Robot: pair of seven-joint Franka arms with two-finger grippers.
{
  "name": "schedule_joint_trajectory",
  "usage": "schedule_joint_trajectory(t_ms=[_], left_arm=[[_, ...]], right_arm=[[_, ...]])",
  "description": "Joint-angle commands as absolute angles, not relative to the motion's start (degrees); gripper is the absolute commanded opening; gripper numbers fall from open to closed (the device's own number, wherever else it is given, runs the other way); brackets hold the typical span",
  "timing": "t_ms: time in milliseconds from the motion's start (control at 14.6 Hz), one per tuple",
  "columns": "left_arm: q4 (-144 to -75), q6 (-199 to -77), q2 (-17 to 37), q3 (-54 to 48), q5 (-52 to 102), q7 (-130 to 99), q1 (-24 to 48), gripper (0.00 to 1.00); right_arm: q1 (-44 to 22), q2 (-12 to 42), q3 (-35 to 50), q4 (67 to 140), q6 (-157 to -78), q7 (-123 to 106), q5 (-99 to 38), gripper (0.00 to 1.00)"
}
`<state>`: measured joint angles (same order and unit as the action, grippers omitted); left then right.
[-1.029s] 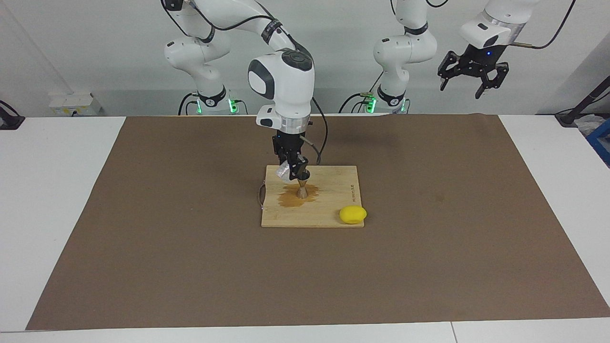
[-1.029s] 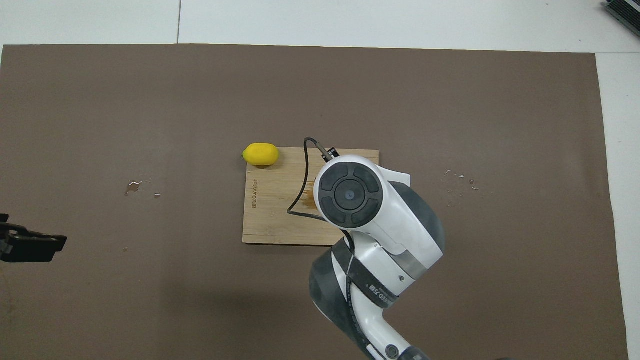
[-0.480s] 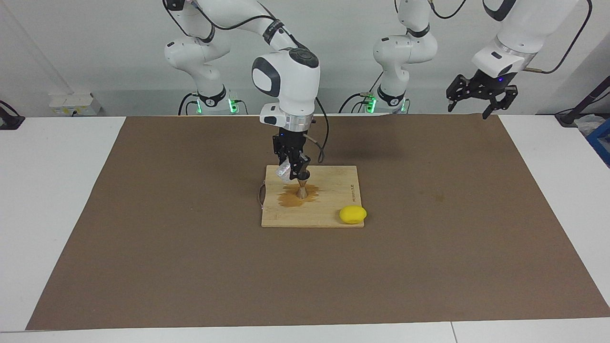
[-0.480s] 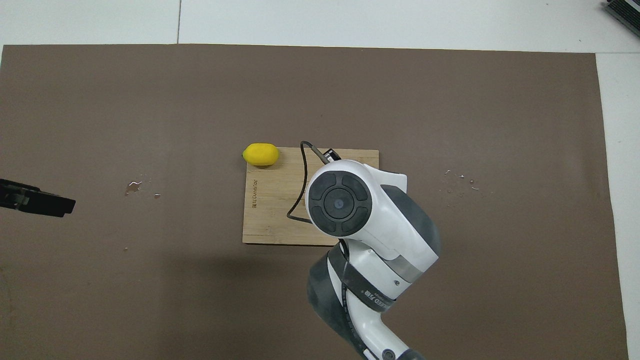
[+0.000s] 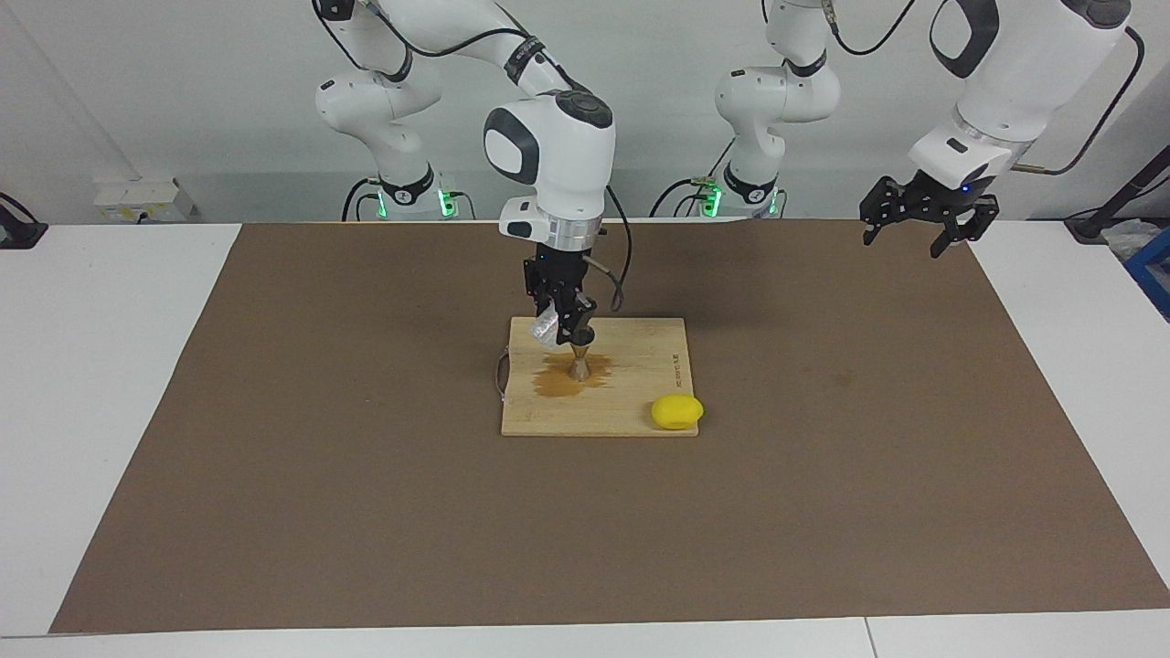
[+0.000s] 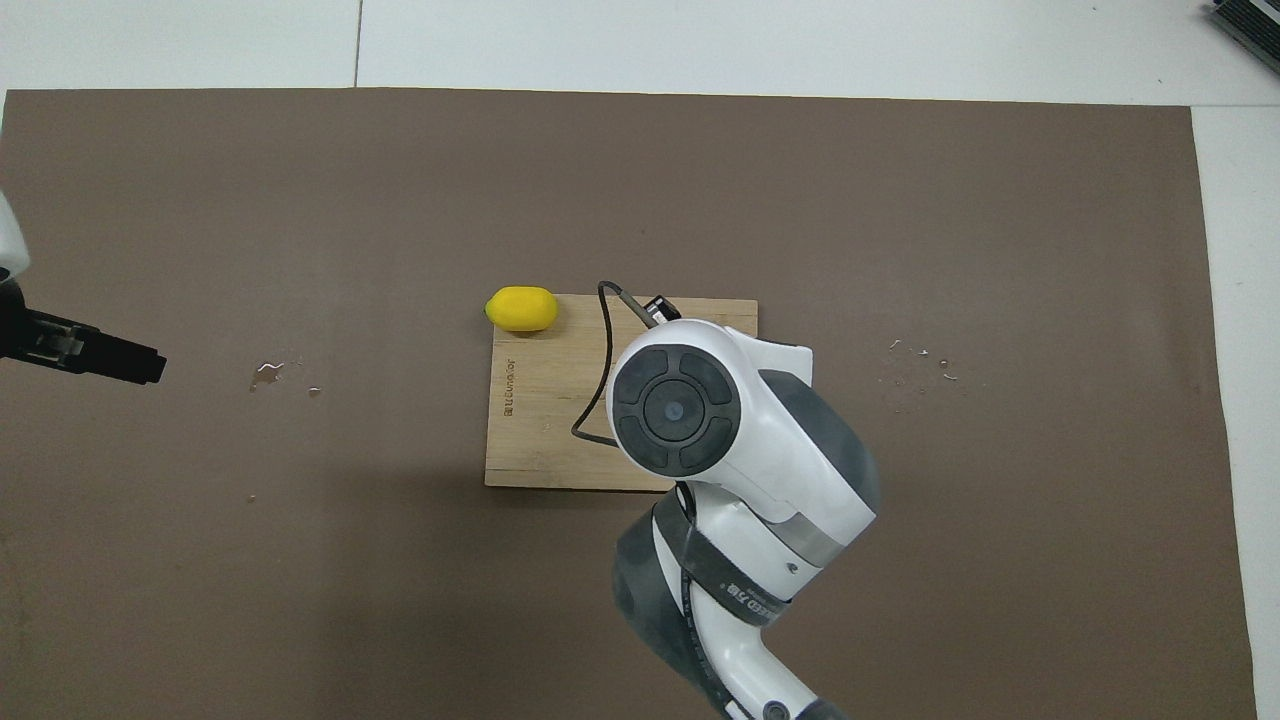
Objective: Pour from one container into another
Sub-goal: 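Tilt the glass cup with the right gripper to pour into the metal cup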
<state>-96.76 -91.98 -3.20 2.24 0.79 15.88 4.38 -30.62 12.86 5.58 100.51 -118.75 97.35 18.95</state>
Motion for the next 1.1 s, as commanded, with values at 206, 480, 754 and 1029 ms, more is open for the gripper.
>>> schedule_joint_trajectory(t_ms=[206, 480, 754, 1029], left_arm=[[-94.7, -91.8, -0.4, 4.0, -0.7, 11.2, 7.5, 1.00], [-94.7, -91.1, -0.8, 4.1, -0.6, 11.1, 7.4, 1.00], [-94.7, -90.8, -1.2, 4.8, -0.6, 11.1, 7.3, 1.00], [-94.7, -90.8, -1.2, 4.3, -0.7, 11.0, 6.7, 1.00]], right_arm=[[-30.8, 13.0, 5.8, 100.2, -120.5, 98.8, 21.2, 0.00], [-30.9, 13.0, 5.8, 100.2, -120.9, 98.8, 21.2, 0.00], [-30.9, 13.0, 5.8, 100.4, -121.1, 98.8, 21.1, 0.00], [-30.8, 13.1, 6.0, 101.0, -122.8, 99.0, 20.2, 0.00]])
